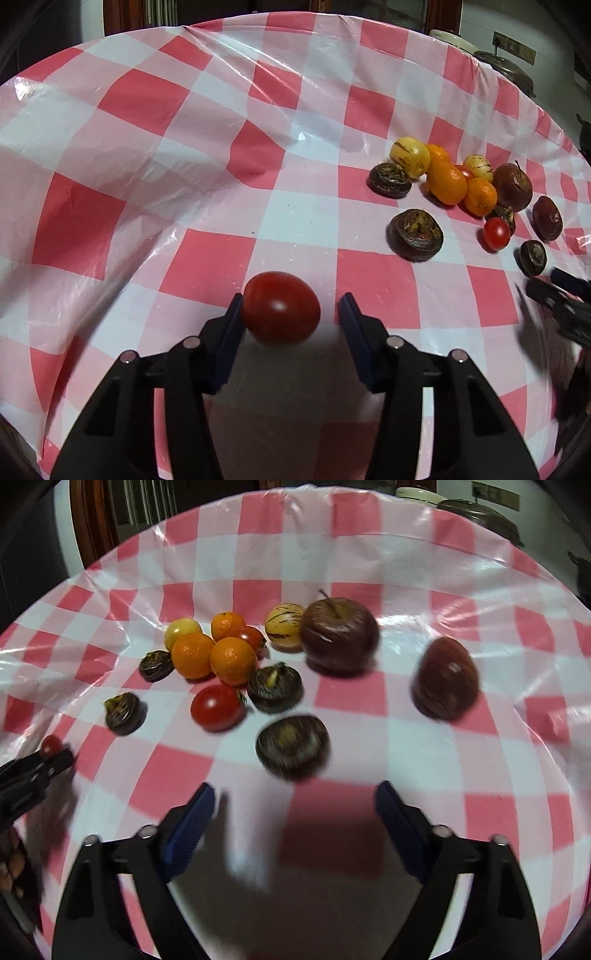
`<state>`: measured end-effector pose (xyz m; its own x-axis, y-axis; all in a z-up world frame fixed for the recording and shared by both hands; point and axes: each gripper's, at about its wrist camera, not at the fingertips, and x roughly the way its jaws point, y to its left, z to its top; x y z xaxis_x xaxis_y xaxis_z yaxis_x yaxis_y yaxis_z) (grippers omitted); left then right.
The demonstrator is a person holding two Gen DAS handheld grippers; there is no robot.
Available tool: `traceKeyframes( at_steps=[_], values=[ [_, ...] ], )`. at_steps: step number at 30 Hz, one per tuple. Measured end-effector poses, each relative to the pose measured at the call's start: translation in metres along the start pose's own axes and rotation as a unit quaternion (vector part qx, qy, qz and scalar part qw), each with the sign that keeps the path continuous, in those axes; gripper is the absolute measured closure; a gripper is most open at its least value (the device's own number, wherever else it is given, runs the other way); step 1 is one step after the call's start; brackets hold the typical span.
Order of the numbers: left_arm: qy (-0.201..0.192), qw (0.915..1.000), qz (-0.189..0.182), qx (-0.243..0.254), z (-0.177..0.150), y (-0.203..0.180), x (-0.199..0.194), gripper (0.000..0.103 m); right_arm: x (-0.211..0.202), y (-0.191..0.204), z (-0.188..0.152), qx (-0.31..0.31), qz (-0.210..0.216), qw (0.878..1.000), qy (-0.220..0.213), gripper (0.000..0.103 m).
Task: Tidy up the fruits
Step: 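Grasp the lone red cherry tomato with the left tool while the right tool grasps a dark brown round fruit, then carry the tomato and dark fruit with both tools over the white purple-rimmed box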
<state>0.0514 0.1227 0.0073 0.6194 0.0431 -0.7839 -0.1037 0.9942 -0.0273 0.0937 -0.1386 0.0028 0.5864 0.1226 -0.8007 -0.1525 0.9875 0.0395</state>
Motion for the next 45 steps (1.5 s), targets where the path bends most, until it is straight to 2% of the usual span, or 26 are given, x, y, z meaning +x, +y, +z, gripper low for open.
traceKeyframes(
  at_steps=[4,6,7,8,16,23,26,29,33,36,41,45],
  values=[
    [-0.003,0.9999,-0.012,-0.011,0.000,0.005,0.000,0.052,0.011,0.007,0.012,-0.003,-0.017,1.000,-0.001,0.034],
    [-0.005,0.9996,-0.020,-0.021,0.000,0.009,-0.001,0.059,0.010,0.008,0.013,-0.001,-0.022,1.000,-0.010,0.054],
    [-0.007,0.9993,-0.020,-0.029,0.000,0.012,-0.001,0.064,0.008,0.008,0.013,-0.001,-0.028,1.000,-0.014,0.060],
    [-0.008,0.9991,-0.025,-0.033,0.000,0.014,-0.001,0.064,0.007,0.007,0.013,0.001,-0.032,0.999,-0.015,0.061],
    [-0.011,0.9981,-0.042,-0.043,0.000,0.017,0.000,0.064,0.012,-0.008,0.010,0.028,-0.026,0.999,-0.019,0.061],
    [-0.019,0.9952,-0.067,-0.069,-0.001,0.025,-0.003,0.064,0.010,-0.020,0.009,0.053,0.006,0.998,-0.025,0.061],
    [-0.034,0.9937,-0.067,-0.083,-0.003,0.030,-0.009,0.064,-0.002,-0.027,0.003,0.073,0.016,0.997,-0.037,0.061],
    [-0.038,0.9940,-0.063,-0.081,-0.015,0.026,-0.025,0.064,-0.028,-0.023,-0.017,0.095,0.043,0.994,-0.037,0.061],
    [-0.053,0.9947,-0.057,-0.068,-0.041,0.012,-0.056,0.064,-0.073,-0.013,-0.050,0.092,0.059,0.993,-0.046,0.061],
    [-0.062,0.9955,-0.053,-0.048,-0.063,-0.004,-0.078,0.064,-0.103,-0.005,-0.075,0.080,0.052,0.994,-0.050,0.061],
    [-0.064,0.9954,-0.067,-0.024,-0.096,-0.030,-0.104,0.064,-0.141,-0.008,-0.112,0.066,0.041,0.994,-0.071,0.061],
    [-0.071,0.9947,-0.072,0.017,-0.114,-0.054,-0.124,0.064,-0.160,-0.022,-0.138,0.087,0.044,0.992,-0.074,0.061]
  ],
)
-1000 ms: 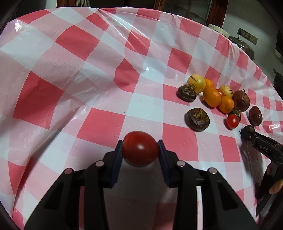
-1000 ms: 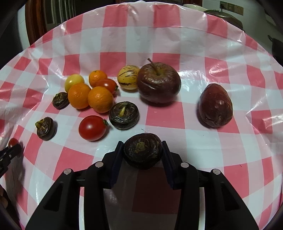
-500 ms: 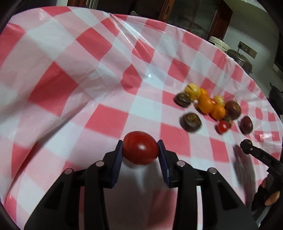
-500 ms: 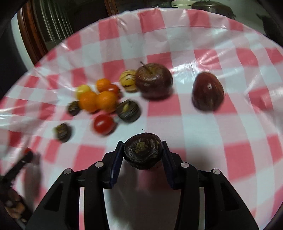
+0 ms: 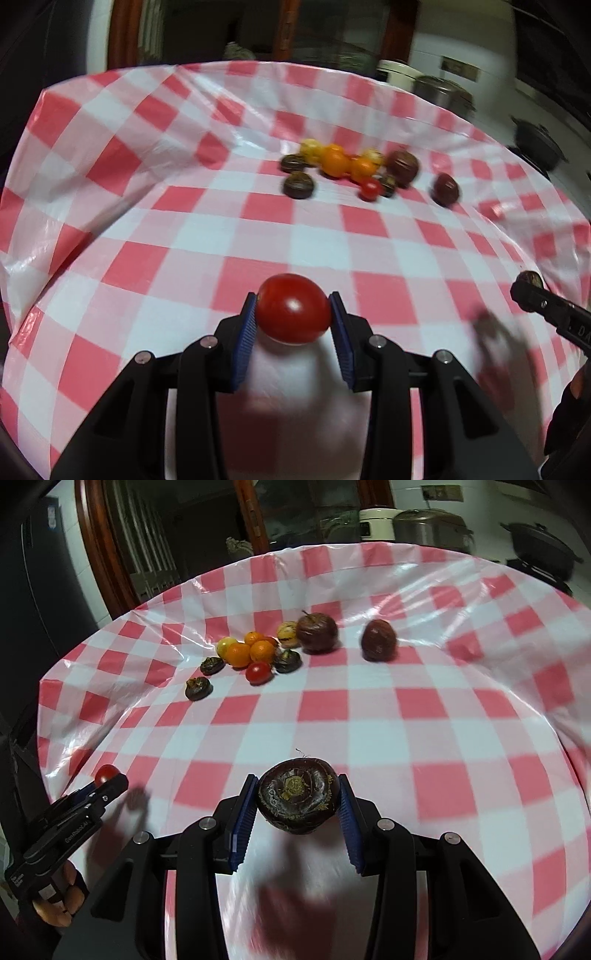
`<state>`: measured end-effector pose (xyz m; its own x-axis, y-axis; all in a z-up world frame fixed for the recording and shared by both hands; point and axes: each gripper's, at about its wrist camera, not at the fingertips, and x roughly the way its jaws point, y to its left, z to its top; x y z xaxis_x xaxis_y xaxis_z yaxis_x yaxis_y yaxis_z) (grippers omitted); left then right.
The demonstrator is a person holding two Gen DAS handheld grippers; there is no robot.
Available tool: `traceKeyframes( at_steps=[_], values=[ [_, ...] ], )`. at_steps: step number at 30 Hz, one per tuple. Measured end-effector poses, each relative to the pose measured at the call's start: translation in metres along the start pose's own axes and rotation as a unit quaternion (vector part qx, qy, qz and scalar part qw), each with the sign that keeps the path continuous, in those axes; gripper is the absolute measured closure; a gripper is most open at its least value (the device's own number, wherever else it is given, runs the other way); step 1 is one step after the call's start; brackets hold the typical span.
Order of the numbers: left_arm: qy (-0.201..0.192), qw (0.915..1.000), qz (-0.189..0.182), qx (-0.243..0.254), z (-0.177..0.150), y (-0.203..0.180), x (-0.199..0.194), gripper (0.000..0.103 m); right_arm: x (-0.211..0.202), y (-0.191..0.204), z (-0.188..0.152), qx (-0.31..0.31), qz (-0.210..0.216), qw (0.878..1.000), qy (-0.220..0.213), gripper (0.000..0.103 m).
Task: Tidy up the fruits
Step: 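Carry the tomato and dark fruit with both tools over the white purple-rimmed box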
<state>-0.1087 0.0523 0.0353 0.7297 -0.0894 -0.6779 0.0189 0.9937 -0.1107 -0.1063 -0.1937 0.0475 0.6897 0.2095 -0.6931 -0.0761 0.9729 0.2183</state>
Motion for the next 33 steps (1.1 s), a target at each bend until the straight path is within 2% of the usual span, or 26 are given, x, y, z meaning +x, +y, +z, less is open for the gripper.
traceKeyframes(
  at_steps=[7,11,14,19,25,28,33],
  values=[
    [-0.002,0.9984,-0.029,0.048,-0.023,-0.043,-0.026,0.064,-0.052,-0.027,-0.033,0.007,-0.018,1.000,-0.011,0.061],
    [0.003,0.9950,-0.058,0.082,-0.041,-0.077,-0.041,0.064,-0.081,-0.042,-0.052,0.002,-0.029,0.999,-0.020,0.061],
    [0.010,0.9898,-0.082,0.116,-0.057,-0.107,-0.050,0.064,-0.102,-0.058,-0.068,0.005,-0.035,0.999,-0.025,0.061],
    [0.023,0.9767,-0.129,0.171,-0.083,-0.154,-0.063,0.064,-0.131,-0.087,-0.101,0.017,-0.054,0.998,-0.024,0.061],
    [0.043,0.9523,-0.188,0.237,-0.115,-0.210,-0.079,0.064,-0.162,-0.126,-0.143,0.043,-0.078,0.996,-0.022,0.061],
    [0.046,0.9359,-0.208,0.281,-0.131,-0.238,-0.088,0.064,-0.175,-0.149,-0.164,0.069,-0.091,0.993,-0.017,0.061],
    [0.064,0.9004,-0.250,0.350,-0.164,-0.285,-0.101,0.064,-0.193,-0.178,-0.199,0.097,-0.120,0.988,-0.005,0.061]
  ],
)
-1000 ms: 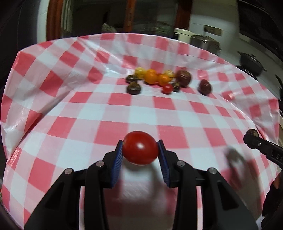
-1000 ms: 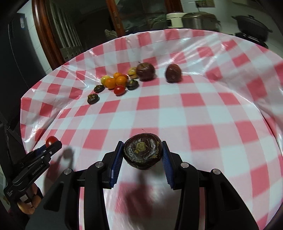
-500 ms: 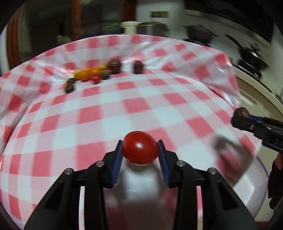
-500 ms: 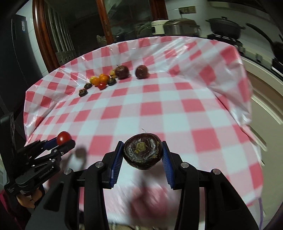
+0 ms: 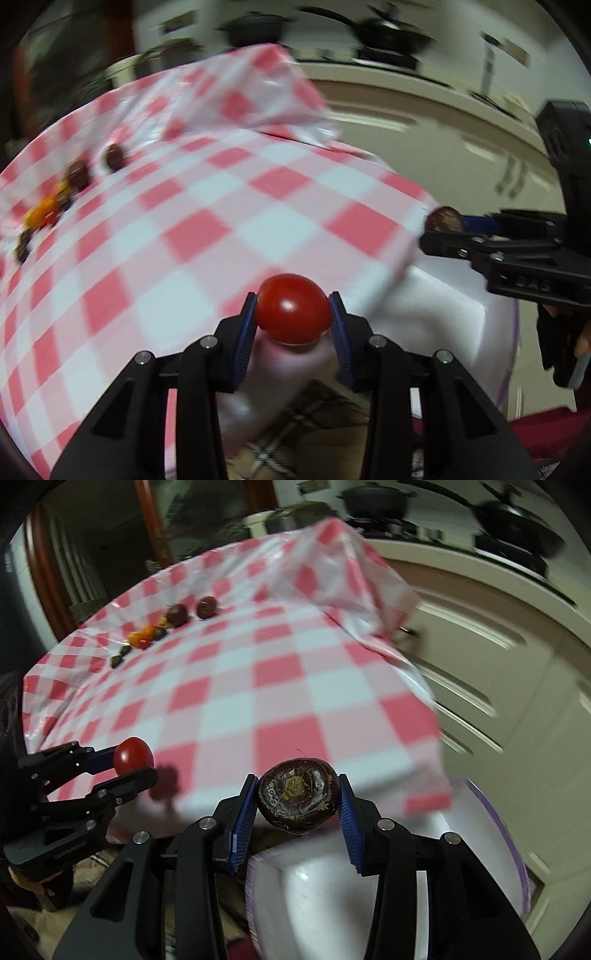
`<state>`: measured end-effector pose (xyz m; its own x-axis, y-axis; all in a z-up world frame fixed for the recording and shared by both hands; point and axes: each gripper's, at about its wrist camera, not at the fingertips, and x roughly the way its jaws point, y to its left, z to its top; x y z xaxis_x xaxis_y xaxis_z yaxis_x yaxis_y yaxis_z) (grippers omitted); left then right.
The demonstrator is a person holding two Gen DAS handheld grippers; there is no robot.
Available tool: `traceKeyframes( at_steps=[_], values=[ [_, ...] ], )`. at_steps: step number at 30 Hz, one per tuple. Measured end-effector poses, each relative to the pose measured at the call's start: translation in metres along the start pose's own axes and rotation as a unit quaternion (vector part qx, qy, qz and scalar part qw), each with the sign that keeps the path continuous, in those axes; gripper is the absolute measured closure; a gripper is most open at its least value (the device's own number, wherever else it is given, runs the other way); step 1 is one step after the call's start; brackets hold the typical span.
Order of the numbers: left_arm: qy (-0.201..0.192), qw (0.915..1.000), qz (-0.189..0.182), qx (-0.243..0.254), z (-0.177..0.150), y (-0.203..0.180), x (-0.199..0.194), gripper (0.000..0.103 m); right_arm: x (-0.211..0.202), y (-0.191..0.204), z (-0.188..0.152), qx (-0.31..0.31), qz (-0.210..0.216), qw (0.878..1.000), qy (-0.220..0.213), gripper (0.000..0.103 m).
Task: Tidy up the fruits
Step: 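Carry the tomato and dark fruit with both tools over the white purple-rimmed box, then open both tools to drop the tomato and dark fruit into the box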
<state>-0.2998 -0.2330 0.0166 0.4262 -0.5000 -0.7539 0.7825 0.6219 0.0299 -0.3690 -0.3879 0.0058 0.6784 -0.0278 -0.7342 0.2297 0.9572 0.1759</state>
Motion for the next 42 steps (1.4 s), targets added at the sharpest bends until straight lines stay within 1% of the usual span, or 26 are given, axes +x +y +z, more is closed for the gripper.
traceKeyframes(
  at_steps=[3,4,6,7,9,10,13,14,16,17,19,21,24,28,35,39,40,41,42],
  values=[
    [0.013,0.9981,-0.019,0.057,0.000,-0.036,0.012,0.064,-0.004,-0.022,-0.014,0.020,-0.017,1.000,0.006,0.061],
    [0.016,0.9973,-0.025,0.068,0.000,-0.043,0.014,0.064,-0.005,-0.031,-0.020,0.028,-0.023,0.999,0.009,0.061],
    [0.027,0.9932,-0.044,0.105,-0.001,-0.065,0.022,0.064,-0.006,-0.042,-0.029,0.038,-0.030,0.999,0.015,0.061],
    [0.030,0.9915,-0.048,0.117,-0.002,-0.073,0.026,0.064,-0.005,-0.049,-0.035,0.045,-0.036,0.998,0.020,0.061],
    [0.044,0.9859,-0.058,0.151,-0.004,-0.091,0.037,0.064,-0.002,-0.058,-0.045,0.052,-0.045,0.997,0.028,0.061],
    [0.058,0.9820,-0.066,0.167,-0.006,-0.101,0.046,0.064,0.002,-0.064,-0.051,0.056,-0.054,0.996,0.035,0.061],
    [0.084,0.9725,-0.072,0.205,-0.013,-0.120,0.067,0.064,0.017,-0.079,-0.069,0.071,-0.074,0.993,0.060,0.061],
    [0.097,0.9671,-0.075,0.223,-0.017,-0.128,0.077,0.064,0.023,-0.084,-0.074,0.079,-0.076,0.992,0.069,0.061],
    [0.111,0.9603,-0.073,0.245,-0.024,-0.139,0.090,0.064,0.034,-0.094,-0.083,0.088,-0.086,0.989,0.086,0.061],
    [0.123,0.9546,-0.074,0.261,-0.028,-0.146,0.099,0.064,0.039,-0.097,-0.087,0.089,-0.094,0.987,0.093,0.061],
    [0.141,0.9463,-0.073,0.281,-0.036,-0.155,0.116,0.064,0.051,-0.105,-0.094,0.096,-0.105,0.983,0.113,0.061],
    [0.157,0.9406,-0.072,0.292,-0.041,-0.159,0.129,0.064,0.060,-0.113,-0.100,0.107,-0.112,0.979,0.130,0.061],
    [0.182,0.9330,-0.072,0.302,-0.048,-0.165,0.150,0.064,0.075,-0.121,-0.109,0.116,-0.127,0.972,0.158,0.061],
    [0.203,0.9237,-0.070,0.318,-0.057,-0.169,0.168,0.064,0.090,-0.130,-0.120,0.122,-0.135,0.965,0.188,0.061],
    [0.217,0.9223,-0.071,0.312,-0.065,-0.167,0.176,0.064,0.102,-0.138,-0.130,0.136,-0.137,0.959,0.206,0.060],
    [0.211,0.9237,-0.070,0.312,-0.062,-0.170,0.175,0.062,0.099,-0.141,-0.128,0.147,-0.133,0.959,0.204,0.060],
    [0.207,0.9249,-0.070,0.311,-0.061,-0.170,0.174,0.056,0.099,-0.142,-0.128,0.147,-0.136,0.958,0.205,0.059],
    [0.203,0.9271,-0.070,0.307,-0.060,-0.170,0.172,0.052,0.098,-0.142,-0.127,0.146,-0.139,0.958,0.205,0.058],
    [0.199,0.9291,-0.071,0.304,-0.059,-0.168,0.170,0.046,0.098,-0.142,-0.126,0.146,-0.141,0.957,0.206,0.054]
  ],
)
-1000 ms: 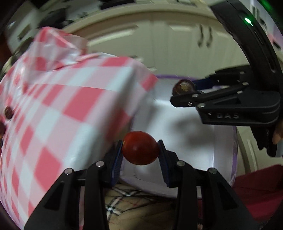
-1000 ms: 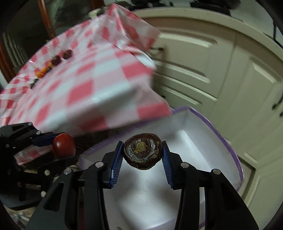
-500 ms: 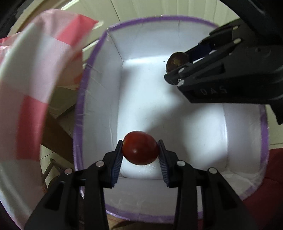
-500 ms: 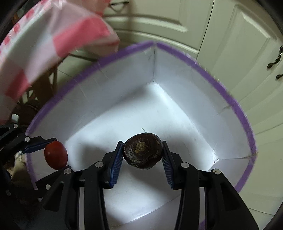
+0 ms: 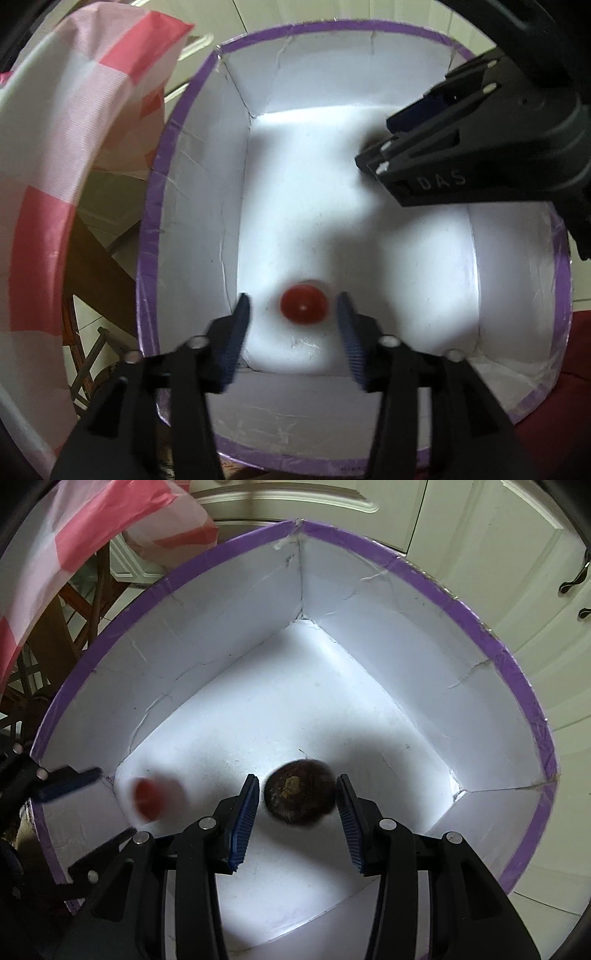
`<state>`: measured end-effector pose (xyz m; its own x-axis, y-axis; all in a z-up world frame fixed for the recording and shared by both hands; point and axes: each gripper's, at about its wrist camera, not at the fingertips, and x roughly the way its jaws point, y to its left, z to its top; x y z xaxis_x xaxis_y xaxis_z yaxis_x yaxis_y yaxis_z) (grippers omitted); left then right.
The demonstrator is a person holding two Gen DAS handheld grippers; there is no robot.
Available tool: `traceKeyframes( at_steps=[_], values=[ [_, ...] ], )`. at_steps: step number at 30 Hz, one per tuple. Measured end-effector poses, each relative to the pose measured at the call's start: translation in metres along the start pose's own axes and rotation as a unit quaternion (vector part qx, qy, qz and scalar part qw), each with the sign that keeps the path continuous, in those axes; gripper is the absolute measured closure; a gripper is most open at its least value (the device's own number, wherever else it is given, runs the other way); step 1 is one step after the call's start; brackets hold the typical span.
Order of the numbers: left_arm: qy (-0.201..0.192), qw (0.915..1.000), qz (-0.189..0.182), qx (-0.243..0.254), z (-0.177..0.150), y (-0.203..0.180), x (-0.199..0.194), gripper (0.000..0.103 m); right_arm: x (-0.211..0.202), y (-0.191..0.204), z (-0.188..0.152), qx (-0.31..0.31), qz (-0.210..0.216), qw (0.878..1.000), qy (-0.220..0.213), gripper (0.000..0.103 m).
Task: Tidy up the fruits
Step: 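Open both tools to drop the tomato and dark fruit into the box, then move both open tools back over the fruit on the tablecloth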
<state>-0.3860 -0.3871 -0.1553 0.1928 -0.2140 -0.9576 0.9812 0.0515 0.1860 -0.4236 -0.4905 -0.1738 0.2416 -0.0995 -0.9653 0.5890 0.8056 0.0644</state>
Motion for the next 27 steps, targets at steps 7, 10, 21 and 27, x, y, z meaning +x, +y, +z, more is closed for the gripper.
traceKeyframes(
  at_steps=[7,10,21,27],
  values=[
    [-0.054,0.9984,0.014,-0.012,-0.003,0.002,-0.032,0.028,-0.027,-0.004,0.005,0.003,-0.015,1.000,-0.017,0.045],
    [-0.098,0.9949,0.021,-0.017,-0.007,0.004,-0.060,0.026,-0.058,0.000,0.011,-0.005,-0.032,0.999,-0.043,0.042],
    [-0.344,0.9075,0.103,-0.217,-0.113,0.097,-0.214,0.001,-0.205,0.113,0.050,-0.101,0.011,0.961,-0.256,0.016],
    [-0.325,0.8523,0.198,-0.359,-0.201,0.192,-0.250,0.001,-0.218,0.228,0.086,-0.148,0.119,0.941,-0.280,0.016]
  ],
)
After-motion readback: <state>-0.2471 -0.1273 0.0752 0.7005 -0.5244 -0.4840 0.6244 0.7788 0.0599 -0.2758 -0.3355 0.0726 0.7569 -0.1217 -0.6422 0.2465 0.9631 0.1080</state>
